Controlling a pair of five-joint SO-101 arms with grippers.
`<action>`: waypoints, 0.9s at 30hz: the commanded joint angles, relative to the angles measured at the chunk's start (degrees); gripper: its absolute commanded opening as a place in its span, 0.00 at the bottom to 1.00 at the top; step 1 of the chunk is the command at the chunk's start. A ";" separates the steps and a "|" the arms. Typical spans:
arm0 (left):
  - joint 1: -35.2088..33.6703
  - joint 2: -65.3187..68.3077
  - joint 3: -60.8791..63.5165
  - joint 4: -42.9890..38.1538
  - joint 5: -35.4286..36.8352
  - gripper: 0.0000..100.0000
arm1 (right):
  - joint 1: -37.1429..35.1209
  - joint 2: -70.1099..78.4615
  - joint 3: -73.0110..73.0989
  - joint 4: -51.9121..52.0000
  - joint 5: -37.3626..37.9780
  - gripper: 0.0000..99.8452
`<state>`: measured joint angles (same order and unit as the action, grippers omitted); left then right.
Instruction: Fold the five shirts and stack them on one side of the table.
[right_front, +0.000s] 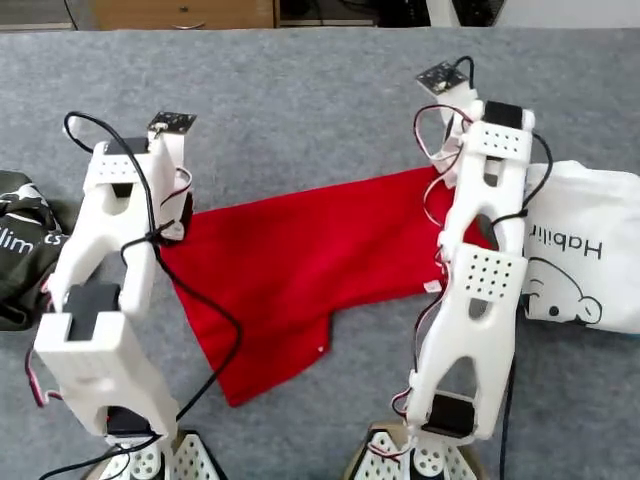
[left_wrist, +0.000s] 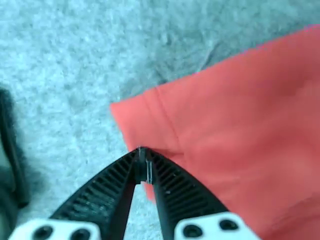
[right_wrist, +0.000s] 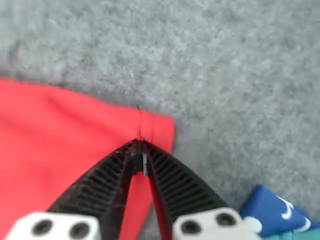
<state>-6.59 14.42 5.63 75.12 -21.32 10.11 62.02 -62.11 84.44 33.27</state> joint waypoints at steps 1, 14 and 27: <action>0.26 -7.34 1.05 0.44 -0.79 0.02 | 0.48 -0.84 -7.08 3.87 0.00 0.00; 7.47 -29.85 13.27 0.44 -2.55 0.02 | -1.19 -1.63 -28.97 18.02 -0.44 0.00; 15.21 -37.85 25.05 15.47 -8.88 0.02 | -1.01 -24.66 -4.97 18.02 -0.44 0.00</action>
<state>5.45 -21.54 29.71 88.40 -29.58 8.79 46.64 -73.71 101.32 33.27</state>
